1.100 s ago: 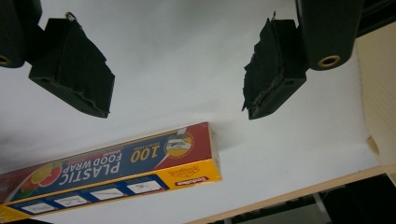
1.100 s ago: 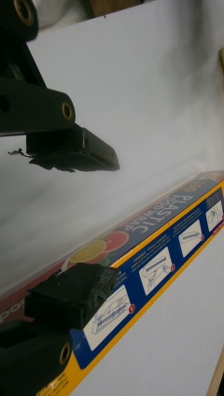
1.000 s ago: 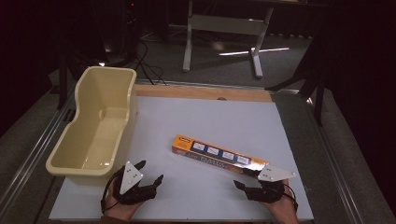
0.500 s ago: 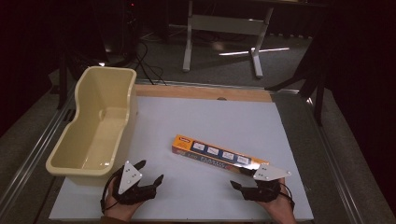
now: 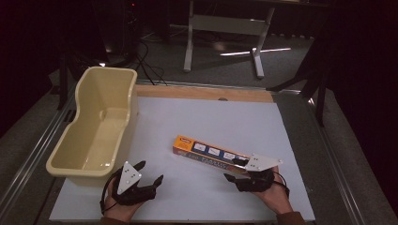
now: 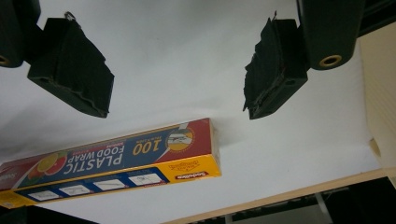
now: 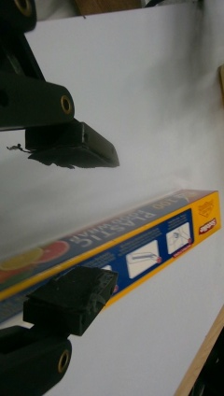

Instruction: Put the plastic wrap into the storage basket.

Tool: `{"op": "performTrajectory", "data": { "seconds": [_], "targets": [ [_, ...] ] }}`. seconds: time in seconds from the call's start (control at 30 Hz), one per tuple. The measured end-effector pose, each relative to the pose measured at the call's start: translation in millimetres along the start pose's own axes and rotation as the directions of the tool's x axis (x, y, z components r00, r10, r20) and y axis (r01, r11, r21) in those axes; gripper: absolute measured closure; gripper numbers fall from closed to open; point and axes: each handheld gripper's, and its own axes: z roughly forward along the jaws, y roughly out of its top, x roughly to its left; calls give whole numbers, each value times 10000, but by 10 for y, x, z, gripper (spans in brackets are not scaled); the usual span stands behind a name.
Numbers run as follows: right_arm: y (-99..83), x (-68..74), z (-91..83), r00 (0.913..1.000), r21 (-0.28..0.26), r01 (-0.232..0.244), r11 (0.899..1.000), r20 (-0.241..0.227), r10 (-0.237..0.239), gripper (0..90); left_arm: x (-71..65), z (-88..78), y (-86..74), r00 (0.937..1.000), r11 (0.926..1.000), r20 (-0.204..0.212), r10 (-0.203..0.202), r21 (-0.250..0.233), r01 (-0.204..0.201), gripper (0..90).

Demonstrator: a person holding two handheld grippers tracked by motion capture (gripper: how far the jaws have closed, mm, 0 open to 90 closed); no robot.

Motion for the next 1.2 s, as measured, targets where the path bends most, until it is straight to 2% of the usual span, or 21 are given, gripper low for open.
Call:
{"op": "performTrajectory", "data": {
  "seconds": [0.23,0.3,0.5,0.6,0.83,0.93,1.03,1.2],
  "targets": [
    [161,-98,50,9993,239,361,9991,10,-361,379,6,-3,0,10000,10000,19,-12,-11,12,236],
    [254,-157,76,9979,486,642,9968,-52,-640,376,-1,-3,2,10000,10000,29,17,-17,-17,236],
    [377,-263,132,9968,1074,794,9910,-133,-784,361,4,-4,1,10000,10000,6,20,-20,-20,236],
    [436,-303,162,9948,1413,1014,9848,-118,-1008,357,4,-4,1,10000,10000,16,21,-23,-21,236],
    [522,-375,304,9914,2260,1305,9653,-289,-1273,349,6,-11,2,10000,10000,40,29,-37,-29,237],
    [554,-385,383,9897,2638,1429,9539,-437,-1362,341,7,-11,2,10000,10000,45,21,-46,-21,237],
    [583,-398,476,9886,3195,1508,9355,-504,-1421,336,6,-11,2,10000,10000,51,24,-41,-23,236],
    [615,-411,611,9864,3767,1642,9117,-677,-1496,324,9,-14,2,10000,10000,52,12,-61,-12,236]
  ]
}}
